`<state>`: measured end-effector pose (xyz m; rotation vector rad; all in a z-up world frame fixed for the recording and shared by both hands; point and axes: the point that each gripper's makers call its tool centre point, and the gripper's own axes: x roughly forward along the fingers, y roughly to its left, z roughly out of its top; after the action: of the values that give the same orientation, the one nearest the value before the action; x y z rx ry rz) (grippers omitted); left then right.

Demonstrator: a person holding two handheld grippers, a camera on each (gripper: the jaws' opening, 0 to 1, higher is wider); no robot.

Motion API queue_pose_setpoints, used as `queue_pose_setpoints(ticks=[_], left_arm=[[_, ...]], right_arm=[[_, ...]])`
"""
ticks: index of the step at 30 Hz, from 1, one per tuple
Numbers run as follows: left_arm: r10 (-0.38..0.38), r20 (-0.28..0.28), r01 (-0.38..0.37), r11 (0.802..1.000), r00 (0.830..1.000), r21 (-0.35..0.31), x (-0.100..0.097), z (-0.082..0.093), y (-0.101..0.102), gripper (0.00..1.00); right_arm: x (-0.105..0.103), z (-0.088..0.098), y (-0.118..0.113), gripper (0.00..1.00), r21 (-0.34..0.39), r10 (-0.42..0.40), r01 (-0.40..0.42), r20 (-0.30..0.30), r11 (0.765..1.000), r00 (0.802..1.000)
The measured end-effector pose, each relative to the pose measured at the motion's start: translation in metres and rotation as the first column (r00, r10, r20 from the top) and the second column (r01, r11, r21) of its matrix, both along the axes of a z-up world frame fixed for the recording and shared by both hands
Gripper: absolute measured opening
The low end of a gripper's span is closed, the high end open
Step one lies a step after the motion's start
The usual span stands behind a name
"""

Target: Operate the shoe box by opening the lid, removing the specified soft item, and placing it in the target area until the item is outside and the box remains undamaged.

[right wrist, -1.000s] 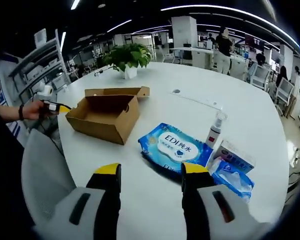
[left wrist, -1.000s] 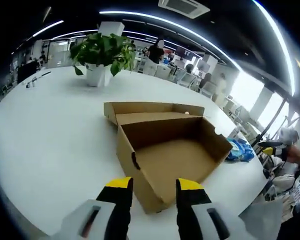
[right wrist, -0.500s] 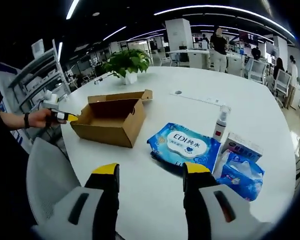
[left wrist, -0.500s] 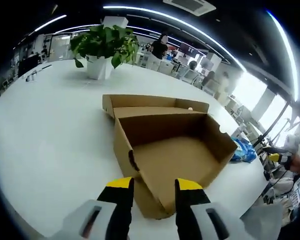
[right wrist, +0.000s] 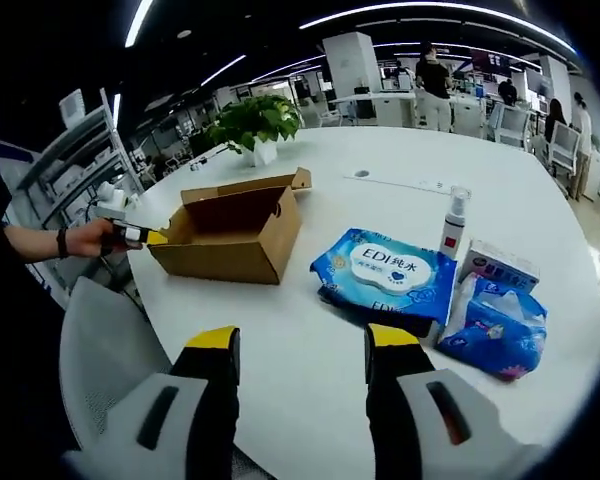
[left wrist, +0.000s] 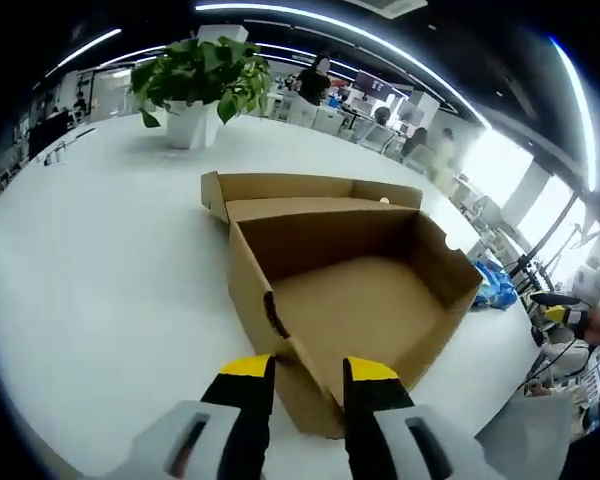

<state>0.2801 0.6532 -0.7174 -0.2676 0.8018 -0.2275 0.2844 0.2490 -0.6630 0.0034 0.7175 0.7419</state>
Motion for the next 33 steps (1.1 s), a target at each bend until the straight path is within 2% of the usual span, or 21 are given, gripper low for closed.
queue_pose_setpoints(ticks=[8,12,14,22,33], left_arm=[[-0.048,-0.008,0.048,0.999,0.999,0.024,0.005,-0.001,0.002,0.27],[-0.066,-0.005,0.066,0.998,0.998,0.014,0.008,-0.001,0.004,0.27],[-0.067,-0.003,0.067,0.998,0.998,0.0,0.011,-0.001,0.005,0.27],[-0.116,-0.005,0.116,0.993,0.993,0.021,0.016,-0.001,0.005,0.27],[-0.198,-0.004,0.198,0.979,0.98,0.045,0.028,-0.001,0.004,0.26]], right_arm=[[-0.003,-0.004,0.005,0.47,0.0,0.008,-0.008,-0.018,1.0,1.0],[-0.001,-0.005,0.007,0.48,-0.001,0.017,-0.017,-0.022,1.0,1.0],[-0.001,-0.006,0.012,0.48,-0.001,0.024,-0.024,-0.024,1.0,0.999],[0.006,-0.006,0.025,0.49,0.013,0.047,-0.046,-0.025,0.999,0.999],[0.032,0.003,0.047,0.49,0.025,0.076,-0.076,-0.001,0.997,0.997]])
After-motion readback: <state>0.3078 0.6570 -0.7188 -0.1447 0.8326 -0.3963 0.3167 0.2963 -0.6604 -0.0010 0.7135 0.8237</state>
